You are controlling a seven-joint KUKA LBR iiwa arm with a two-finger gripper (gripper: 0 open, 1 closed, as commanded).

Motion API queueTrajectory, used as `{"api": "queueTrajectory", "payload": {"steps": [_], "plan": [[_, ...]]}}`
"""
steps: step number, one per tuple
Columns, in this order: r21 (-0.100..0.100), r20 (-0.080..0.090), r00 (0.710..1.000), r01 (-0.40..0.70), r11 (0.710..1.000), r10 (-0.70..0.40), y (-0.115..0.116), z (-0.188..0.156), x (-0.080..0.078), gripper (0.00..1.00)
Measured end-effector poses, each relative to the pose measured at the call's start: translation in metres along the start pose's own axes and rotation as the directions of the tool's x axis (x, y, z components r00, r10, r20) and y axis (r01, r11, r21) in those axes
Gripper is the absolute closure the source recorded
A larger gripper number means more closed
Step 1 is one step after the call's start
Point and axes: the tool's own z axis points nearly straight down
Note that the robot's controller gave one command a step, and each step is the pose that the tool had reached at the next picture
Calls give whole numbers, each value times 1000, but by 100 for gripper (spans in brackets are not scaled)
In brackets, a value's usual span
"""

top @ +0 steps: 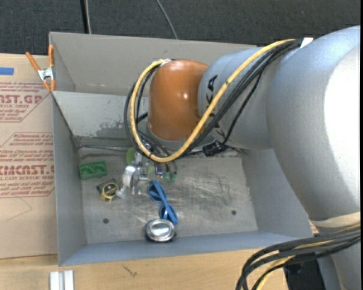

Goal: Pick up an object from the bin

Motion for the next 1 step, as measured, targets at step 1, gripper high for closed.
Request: {"api": "queueTrajectory", "payload": {"steps": [1], "plan": [[-1, 3, 1000, 1, 1000, -1, 1, -54, -1, 100]]}}
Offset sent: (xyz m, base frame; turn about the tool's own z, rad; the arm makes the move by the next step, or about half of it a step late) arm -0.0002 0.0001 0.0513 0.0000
